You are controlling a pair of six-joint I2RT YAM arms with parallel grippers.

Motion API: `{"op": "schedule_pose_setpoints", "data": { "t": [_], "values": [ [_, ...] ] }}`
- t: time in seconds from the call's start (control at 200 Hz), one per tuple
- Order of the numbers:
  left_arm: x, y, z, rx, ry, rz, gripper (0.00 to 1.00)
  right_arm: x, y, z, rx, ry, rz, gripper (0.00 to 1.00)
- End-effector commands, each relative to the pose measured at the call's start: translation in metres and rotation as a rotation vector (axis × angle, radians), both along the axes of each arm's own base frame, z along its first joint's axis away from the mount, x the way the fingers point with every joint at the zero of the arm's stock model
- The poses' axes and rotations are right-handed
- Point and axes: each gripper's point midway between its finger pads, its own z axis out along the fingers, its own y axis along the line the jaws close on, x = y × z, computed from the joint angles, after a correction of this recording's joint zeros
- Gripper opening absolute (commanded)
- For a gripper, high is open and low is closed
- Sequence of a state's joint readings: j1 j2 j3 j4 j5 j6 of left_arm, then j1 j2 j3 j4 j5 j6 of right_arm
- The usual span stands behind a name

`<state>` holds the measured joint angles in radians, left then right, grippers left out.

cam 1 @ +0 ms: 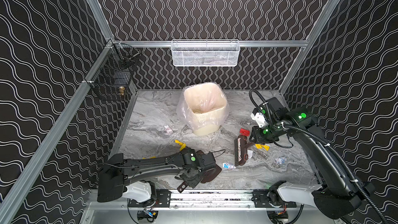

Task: Sweep away the paper scraps from the table
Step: 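Drag the brush with the right gripper toward the dustpan, then sweep the paper scraps into the dustpan with the right gripper's brush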

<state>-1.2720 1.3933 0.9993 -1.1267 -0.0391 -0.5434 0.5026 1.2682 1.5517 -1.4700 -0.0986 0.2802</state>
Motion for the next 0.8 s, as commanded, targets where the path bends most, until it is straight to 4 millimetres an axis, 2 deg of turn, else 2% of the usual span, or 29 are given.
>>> {"op": "schedule_pose_setpoints", "data": {
  "t": [0.0, 0.165, 0.36, 0.481, 0.796],
  "values": [
    [0.003, -0.002, -0.001, 0.011, -0.017, -0.050, 0.00, -0.002, -0.003, -0.011, -0.051, 0.025, -0.012, 0.00],
    [0.006, -0.001, -0.008, 0.027, -0.027, -0.077, 0.00, -0.002, -0.006, -0.016, -0.098, 0.022, -0.002, 0.00],
    [0.007, -0.010, -0.013, 0.021, -0.017, -0.091, 0.00, -0.010, -0.007, -0.033, -0.137, 0.067, 0.017, 0.00],
    [0.005, -0.016, -0.016, 0.008, -0.005, -0.101, 0.00, -0.010, -0.011, -0.038, -0.170, 0.066, 0.030, 0.00],
    [0.007, -0.032, -0.025, 0.001, 0.001, -0.136, 0.00, -0.009, -0.006, -0.047, -0.232, 0.066, 0.085, 0.00]
  ]
}}
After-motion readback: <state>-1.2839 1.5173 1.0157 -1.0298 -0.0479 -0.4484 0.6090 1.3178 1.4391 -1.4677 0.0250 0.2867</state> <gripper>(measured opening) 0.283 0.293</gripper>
